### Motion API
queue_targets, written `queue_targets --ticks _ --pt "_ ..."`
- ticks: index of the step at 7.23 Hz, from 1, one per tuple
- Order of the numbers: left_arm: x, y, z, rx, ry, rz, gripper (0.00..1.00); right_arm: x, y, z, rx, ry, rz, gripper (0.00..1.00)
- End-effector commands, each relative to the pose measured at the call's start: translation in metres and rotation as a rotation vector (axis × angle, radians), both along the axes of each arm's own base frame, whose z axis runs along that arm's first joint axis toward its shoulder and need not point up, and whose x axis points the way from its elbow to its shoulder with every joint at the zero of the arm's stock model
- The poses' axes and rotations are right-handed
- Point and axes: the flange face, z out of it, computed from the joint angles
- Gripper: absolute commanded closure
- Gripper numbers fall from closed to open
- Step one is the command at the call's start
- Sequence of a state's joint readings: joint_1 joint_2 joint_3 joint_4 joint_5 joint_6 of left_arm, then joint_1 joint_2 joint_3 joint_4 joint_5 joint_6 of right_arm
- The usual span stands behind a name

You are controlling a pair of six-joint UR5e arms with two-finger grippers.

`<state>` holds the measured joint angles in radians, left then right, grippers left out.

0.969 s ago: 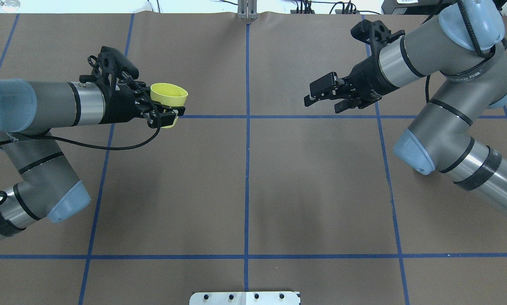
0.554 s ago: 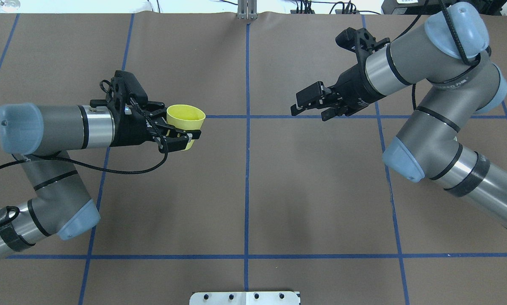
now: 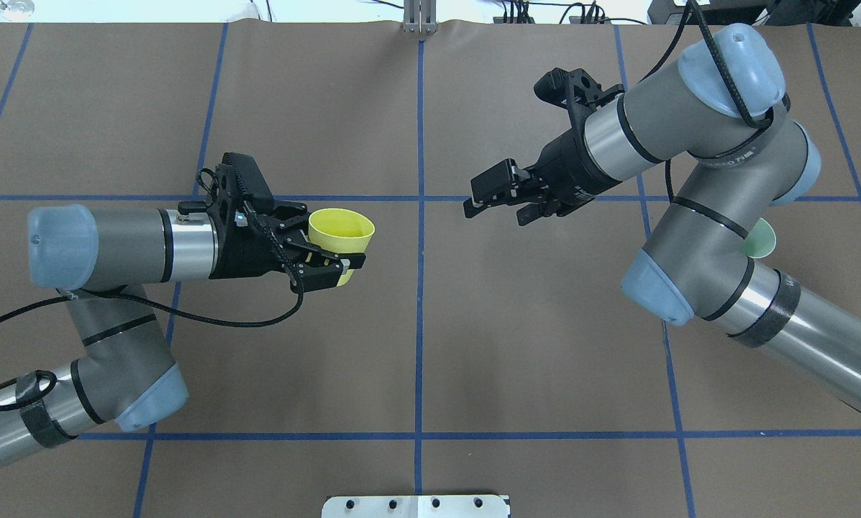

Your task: Transfer and stack yellow cup on green cup

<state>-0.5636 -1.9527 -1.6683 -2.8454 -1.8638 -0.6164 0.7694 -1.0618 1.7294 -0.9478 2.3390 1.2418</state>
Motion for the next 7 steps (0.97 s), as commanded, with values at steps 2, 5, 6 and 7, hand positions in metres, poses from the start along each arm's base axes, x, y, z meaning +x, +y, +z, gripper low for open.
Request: queue_targets --ticks 2,5,6,7 --pt "0.006 0.011 -0.012 0.032 0.047 0.020 1.00 -0.005 0.004 -0.011 -0.026 -0.013 -0.001 0.01" --pt "0.012 0.007 -0.001 0.026 0.031 0.015 1.00 -0.004 0.004 -0.013 -0.024 -0.016 -0.001 0.01" --pt "0.012 0.007 -0.002 0.030 0.034 0.014 1.00 -0.012 0.009 -0.026 -0.028 -0.027 -0.009 0.01" --pt "0.012 0.007 -0.003 0.030 0.036 0.014 1.00 -0.022 0.011 -0.040 -0.069 -0.033 -0.012 0.01"
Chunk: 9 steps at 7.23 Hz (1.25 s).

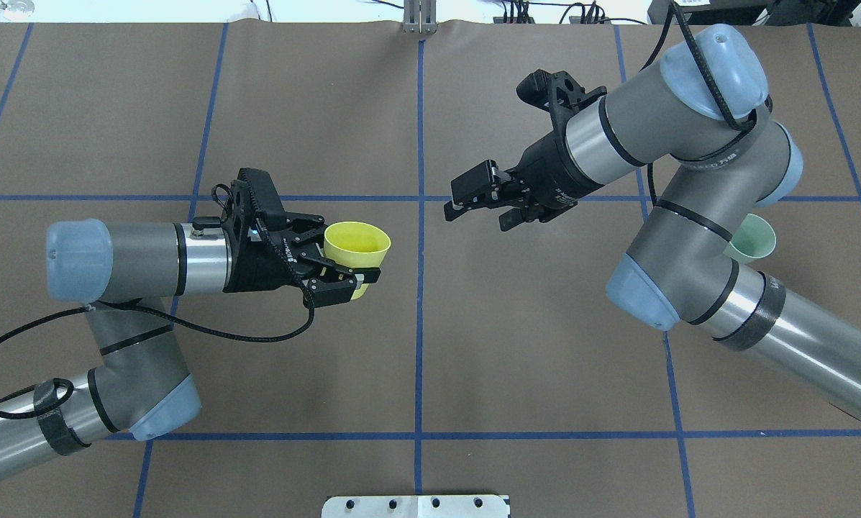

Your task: Transfer and stack yellow cup on green cup

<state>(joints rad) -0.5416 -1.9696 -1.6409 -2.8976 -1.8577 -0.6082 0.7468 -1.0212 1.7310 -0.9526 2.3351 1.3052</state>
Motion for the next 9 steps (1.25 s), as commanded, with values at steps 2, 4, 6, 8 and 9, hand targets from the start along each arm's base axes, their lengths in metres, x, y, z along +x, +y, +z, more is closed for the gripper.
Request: queue_targets --ticks 2,4,6,8,9 --pt "0.003 0.000 -0.004 0.002 0.006 0.000 1.00 -0.020 0.002 -0.017 -0.038 -0.002 -0.012 0.01" --pt "0.009 -0.003 -0.013 0.007 0.016 0.000 1.00 -0.031 -0.006 -0.017 -0.067 0.010 -0.007 0.01" --pt "0.010 -0.003 -0.015 0.009 0.018 0.002 1.00 -0.045 -0.014 -0.026 -0.071 0.014 -0.009 0.01" --pt "0.012 -0.004 -0.020 0.012 0.024 0.000 1.00 -0.058 -0.005 -0.032 -0.069 0.011 -0.032 0.01" --pt "0.012 -0.004 -0.021 0.013 0.025 0.000 1.00 -0.061 -0.002 -0.036 -0.082 0.007 -0.023 0.01"
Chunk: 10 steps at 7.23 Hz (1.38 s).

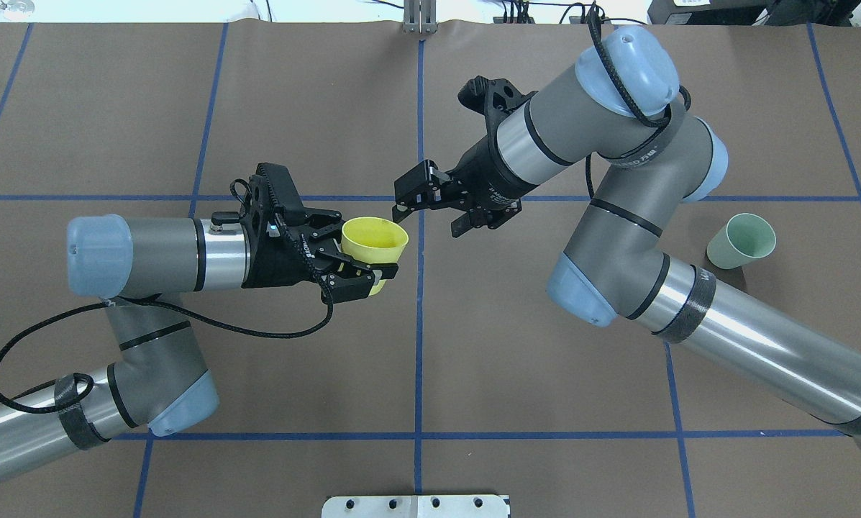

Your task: Transfer and stack yellow cup on green cup

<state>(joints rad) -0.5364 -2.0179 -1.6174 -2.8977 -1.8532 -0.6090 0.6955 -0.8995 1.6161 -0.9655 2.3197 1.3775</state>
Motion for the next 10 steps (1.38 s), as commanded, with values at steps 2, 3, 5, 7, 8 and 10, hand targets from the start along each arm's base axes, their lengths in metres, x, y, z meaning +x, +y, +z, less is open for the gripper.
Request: queue_targets --ticks 2,3,5,7,8,10 --pt "0.003 -0.001 0.000 -0.002 -0.007 0.001 1.00 -0.006 0.005 -0.004 -0.016 -0.001 0.000 0.01" --pt "0.007 -0.003 -0.008 0.003 0.002 0.001 0.91 -0.007 0.005 -0.003 -0.019 0.000 0.000 0.01" --pt "0.007 -0.002 -0.011 0.007 0.008 0.004 0.77 -0.008 0.007 -0.004 -0.018 -0.002 -0.004 0.02" --pt "0.007 -0.002 -0.011 0.007 0.009 0.004 0.75 -0.008 0.009 -0.002 -0.020 -0.002 -0.005 0.18" --pt "0.006 -0.003 -0.011 0.009 0.009 0.002 0.75 -0.009 0.010 -0.001 -0.022 0.000 -0.010 0.40" --pt "0.007 -0.002 -0.011 0.007 0.009 0.004 0.72 -0.009 0.012 -0.001 -0.017 -0.004 -0.011 0.86"
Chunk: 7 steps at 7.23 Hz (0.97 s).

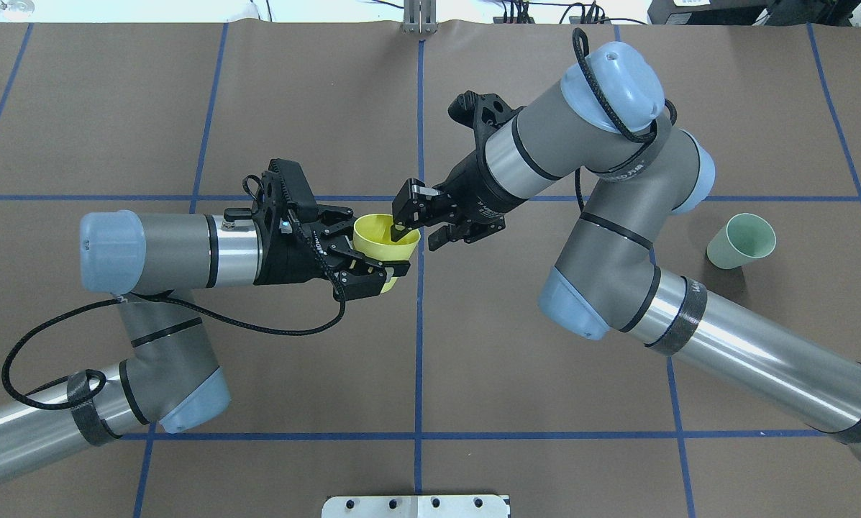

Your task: Transfer and stack yellow cup on green cup

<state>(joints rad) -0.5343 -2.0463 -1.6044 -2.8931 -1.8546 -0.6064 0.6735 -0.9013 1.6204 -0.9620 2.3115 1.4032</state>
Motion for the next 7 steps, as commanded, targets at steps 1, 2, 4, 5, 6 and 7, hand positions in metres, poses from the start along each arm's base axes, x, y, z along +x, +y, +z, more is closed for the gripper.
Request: queue_targets --ticks 1,2,4,5,6,7 --pt "0.0002 0.0002 -0.0010 0.000 0.002 0.001 0.71 0.0005 0.0017 0.0026 0.018 -0.005 -0.004 1.00" --pt "-0.0002 0.0004 -0.0016 0.002 0.003 0.000 0.67 -0.0007 0.0046 0.0013 0.021 -0.009 -0.009 1.00" --pt "-0.0001 0.0004 -0.0006 0.001 0.000 0.000 0.45 -0.0021 0.0058 0.0013 0.020 -0.008 -0.009 1.00" --pt "-0.0003 -0.0006 0.0000 0.000 -0.001 -0.001 0.33 -0.0021 0.0059 0.0023 0.018 -0.007 -0.010 1.00" --pt "0.0009 -0.0002 0.0007 -0.003 -0.004 0.001 0.15 -0.0017 0.0062 0.0017 0.021 -0.009 -0.011 1.00" --pt "0.0017 -0.0005 0.0020 -0.006 -0.006 0.003 0.01 -0.0017 0.0062 0.0027 0.020 -0.007 -0.011 1.00"
